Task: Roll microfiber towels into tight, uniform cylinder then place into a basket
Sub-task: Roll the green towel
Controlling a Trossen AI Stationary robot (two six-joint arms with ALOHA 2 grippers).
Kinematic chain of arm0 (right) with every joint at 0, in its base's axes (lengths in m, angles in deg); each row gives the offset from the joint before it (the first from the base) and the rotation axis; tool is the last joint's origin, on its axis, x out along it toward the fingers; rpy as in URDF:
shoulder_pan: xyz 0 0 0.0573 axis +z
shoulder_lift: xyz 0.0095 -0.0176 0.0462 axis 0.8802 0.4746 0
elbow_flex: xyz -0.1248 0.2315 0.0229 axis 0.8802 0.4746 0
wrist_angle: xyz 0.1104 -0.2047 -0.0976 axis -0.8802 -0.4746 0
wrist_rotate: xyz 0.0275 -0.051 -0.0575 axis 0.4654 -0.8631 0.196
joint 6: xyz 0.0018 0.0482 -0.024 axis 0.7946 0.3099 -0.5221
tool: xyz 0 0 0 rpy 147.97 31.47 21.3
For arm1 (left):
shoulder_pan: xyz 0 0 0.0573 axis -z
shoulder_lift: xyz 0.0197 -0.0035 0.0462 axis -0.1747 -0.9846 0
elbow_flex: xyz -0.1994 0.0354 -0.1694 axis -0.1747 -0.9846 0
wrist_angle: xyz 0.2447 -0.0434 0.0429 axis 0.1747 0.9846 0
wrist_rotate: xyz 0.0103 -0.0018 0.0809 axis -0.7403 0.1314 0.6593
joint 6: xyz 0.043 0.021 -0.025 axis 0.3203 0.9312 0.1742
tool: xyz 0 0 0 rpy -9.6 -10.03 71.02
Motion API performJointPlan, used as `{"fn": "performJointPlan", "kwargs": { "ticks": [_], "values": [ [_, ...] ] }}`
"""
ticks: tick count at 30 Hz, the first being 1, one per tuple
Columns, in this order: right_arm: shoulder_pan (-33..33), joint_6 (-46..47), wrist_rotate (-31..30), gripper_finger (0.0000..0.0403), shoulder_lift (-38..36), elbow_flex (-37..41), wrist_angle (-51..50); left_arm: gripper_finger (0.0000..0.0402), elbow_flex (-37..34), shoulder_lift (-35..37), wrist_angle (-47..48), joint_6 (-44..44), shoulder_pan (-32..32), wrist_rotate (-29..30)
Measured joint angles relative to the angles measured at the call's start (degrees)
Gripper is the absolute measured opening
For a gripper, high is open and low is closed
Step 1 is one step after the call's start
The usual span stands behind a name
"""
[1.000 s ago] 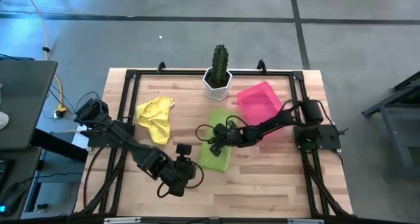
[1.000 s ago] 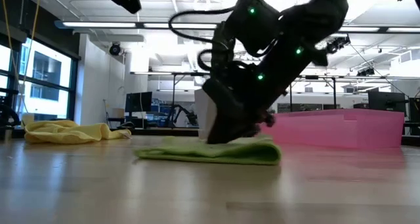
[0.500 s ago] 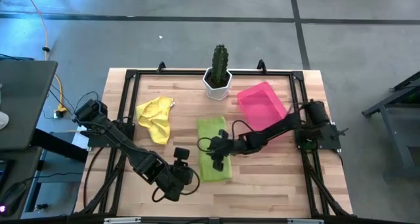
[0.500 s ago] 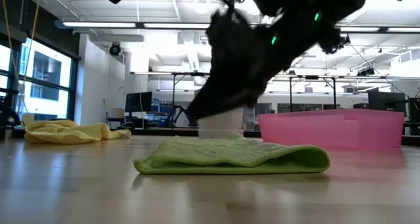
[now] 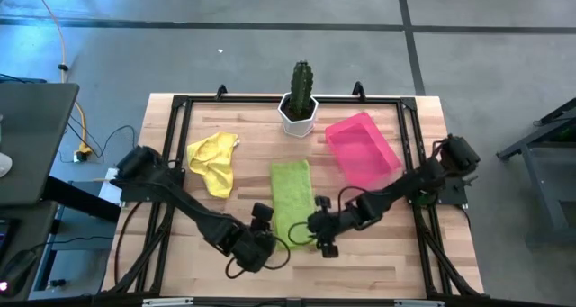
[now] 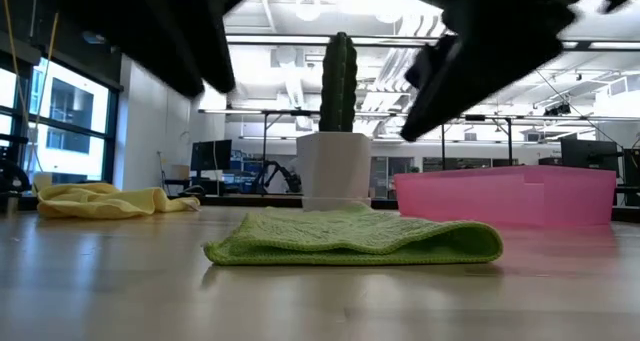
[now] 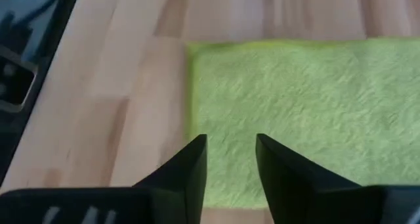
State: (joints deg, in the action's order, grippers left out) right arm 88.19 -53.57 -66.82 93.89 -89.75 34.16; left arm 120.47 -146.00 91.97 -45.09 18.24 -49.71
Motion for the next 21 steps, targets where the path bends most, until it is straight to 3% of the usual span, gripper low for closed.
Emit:
{"fn": "performJointPlan", "kwargs": {
  "ticks": [5,8,12,17,21],
  "values": [
    [1.31,0.27,0.02,0.0176,0.25,0.00,-0.76,0.0149,-0.04,-4.73,-5.87,1.28,-1.92,6.52],
    [1.34,0.26,0.00,0.0198,0.26,0.00,-0.81,0.0149,-0.04,-5.49,-8.10,-2.07,-3.01,7.02],
    [1.35,-0.47,0.50,0.0206,0.26,0.00,-0.86,0.0139,-0.02,-5.45,-8.30,-5.27,-4.07,0.51],
    [1.42,-3.78,0.52,0.0206,0.26,0.00,-1.82,0.0132,-0.02,-5.23,-5.80,3.18,-3.43,-13.00],
    [1.42,-4.96,0.30,0.0206,0.26,0.00,-3.90,0.0131,-0.02,-5.23,-4.90,6.64,-2.85,-15.73]
  ]
}}
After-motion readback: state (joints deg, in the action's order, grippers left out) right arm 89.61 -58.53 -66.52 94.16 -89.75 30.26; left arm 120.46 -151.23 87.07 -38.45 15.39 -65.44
